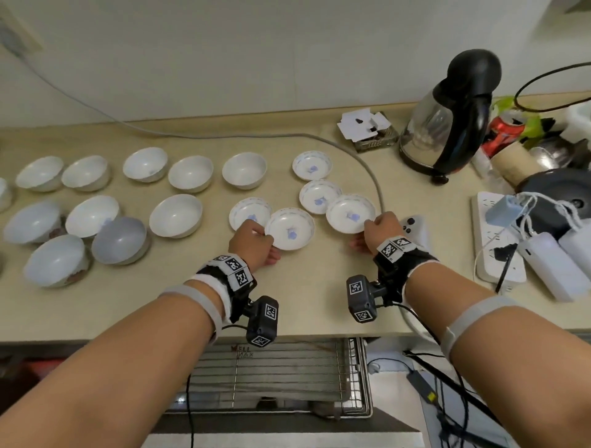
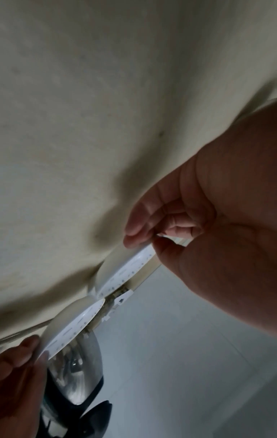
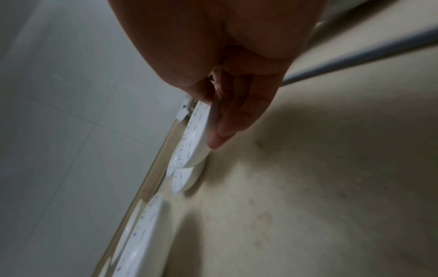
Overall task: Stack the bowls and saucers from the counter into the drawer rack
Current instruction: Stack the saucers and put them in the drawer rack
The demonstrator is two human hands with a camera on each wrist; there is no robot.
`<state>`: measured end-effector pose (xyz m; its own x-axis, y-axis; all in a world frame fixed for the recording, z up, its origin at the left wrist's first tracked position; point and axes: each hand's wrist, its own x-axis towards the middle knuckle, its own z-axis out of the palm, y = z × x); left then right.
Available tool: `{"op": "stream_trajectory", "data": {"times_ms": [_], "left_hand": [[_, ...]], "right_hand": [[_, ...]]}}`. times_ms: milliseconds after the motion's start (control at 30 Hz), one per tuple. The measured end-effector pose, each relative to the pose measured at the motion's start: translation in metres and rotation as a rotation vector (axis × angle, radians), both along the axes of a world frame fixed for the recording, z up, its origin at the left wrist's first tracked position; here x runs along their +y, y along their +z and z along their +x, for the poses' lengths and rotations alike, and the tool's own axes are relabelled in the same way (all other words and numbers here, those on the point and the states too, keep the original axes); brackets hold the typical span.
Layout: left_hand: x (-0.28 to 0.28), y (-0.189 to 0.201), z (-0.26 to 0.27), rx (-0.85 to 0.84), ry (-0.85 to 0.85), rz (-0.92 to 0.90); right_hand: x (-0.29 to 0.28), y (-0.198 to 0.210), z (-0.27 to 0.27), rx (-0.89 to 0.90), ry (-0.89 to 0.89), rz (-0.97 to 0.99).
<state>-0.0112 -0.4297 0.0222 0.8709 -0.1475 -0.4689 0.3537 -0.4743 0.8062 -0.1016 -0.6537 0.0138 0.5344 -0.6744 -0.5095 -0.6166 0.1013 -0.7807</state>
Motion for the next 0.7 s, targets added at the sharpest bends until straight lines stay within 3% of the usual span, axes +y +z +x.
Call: {"op": "stream_trajectory", "data": {"times_ms": [167, 367, 700], "left_hand": [[0.022, 0.009, 0.034, -0.089, 0.143, -0.026], [0.033, -0.004, 0.049, -0.012, 0.227, -0.03], [0.031, -0.009, 0.066, 0.064, 0.251, 0.007]], "right_hand": [[0.003, 0.029, 0.028, -0.067, 0.007, -0.012], [0.005, 0.013, 0.062, -0.001, 0.13, -0.082], [0.007, 0.003, 0.085, 0.156, 0.135, -0.222]]}}
